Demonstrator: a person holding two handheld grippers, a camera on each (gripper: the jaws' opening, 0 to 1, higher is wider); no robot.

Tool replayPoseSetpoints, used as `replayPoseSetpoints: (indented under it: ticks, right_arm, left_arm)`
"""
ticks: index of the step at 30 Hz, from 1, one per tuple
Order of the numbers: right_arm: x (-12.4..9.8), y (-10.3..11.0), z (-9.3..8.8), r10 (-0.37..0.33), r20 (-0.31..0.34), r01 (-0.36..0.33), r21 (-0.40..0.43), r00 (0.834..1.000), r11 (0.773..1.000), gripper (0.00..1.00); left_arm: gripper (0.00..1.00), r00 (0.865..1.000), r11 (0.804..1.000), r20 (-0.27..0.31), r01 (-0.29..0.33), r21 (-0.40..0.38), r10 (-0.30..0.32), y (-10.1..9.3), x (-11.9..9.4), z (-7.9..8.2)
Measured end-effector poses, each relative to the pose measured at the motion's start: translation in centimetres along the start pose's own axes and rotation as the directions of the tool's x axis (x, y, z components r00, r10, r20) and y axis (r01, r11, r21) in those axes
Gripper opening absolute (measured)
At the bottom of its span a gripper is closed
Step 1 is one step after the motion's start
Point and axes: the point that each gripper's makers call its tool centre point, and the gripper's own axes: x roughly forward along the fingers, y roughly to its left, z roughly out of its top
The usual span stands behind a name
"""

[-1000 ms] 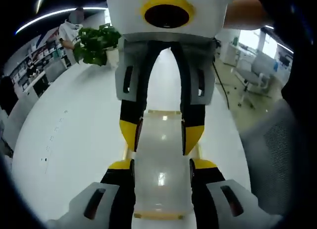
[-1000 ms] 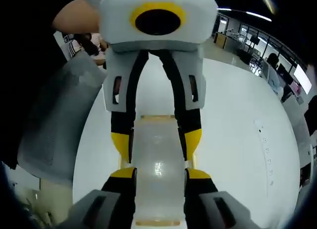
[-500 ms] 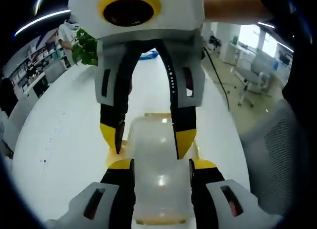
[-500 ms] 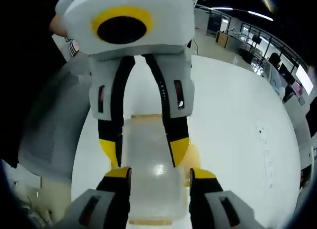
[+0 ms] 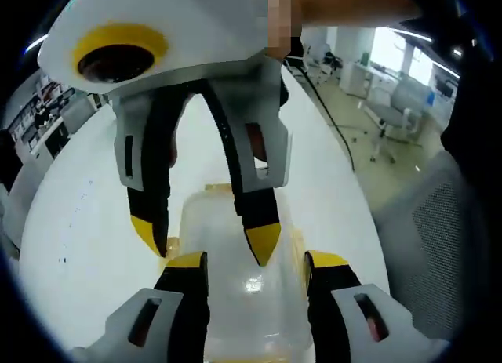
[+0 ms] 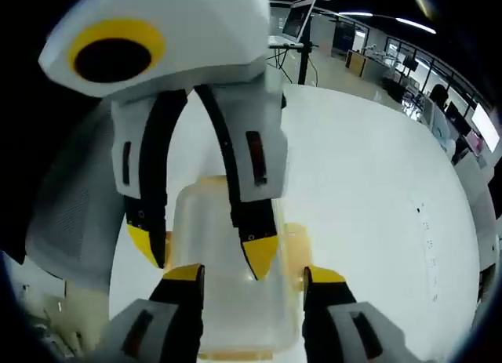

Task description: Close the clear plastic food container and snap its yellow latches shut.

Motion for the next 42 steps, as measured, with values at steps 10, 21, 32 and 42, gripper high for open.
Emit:
replayPoseSetpoints:
  ticks: [10,21,32,42]
  right_arm:
    - [0.3,0.8,0.5,0.022,0.055,-0.023,0.016,0.998,1.0,0.47]
    - [1.0,1.4,0.8,0.101,0.01,-0.101,0.058,0.995,0.993,0.49]
    - [1.2,2.4,0.9,0.128,-0.029,-0.124,0.121,0.991,0.985,0.42]
    - [1.5,2.5,1.0,0.157,-0.079,-0.149,0.107,0.984,0.983,0.41]
  left_arm:
    - [0.55,0.987,0.987,0.004,-0.159,0.006,0.159,-1.5,-0.2,-0.8]
    - [0.54,0.942,0.937,-0.024,-0.332,0.105,0.336,-1.2,-0.6,-3.0]
    - [0.51,0.964,0.949,-0.003,-0.263,0.175,0.268,-2.0,-1.2,-3.8]
    - [0.48,0.955,0.941,-0.004,-0.291,0.172,0.296,-1.9,-0.8,-3.9]
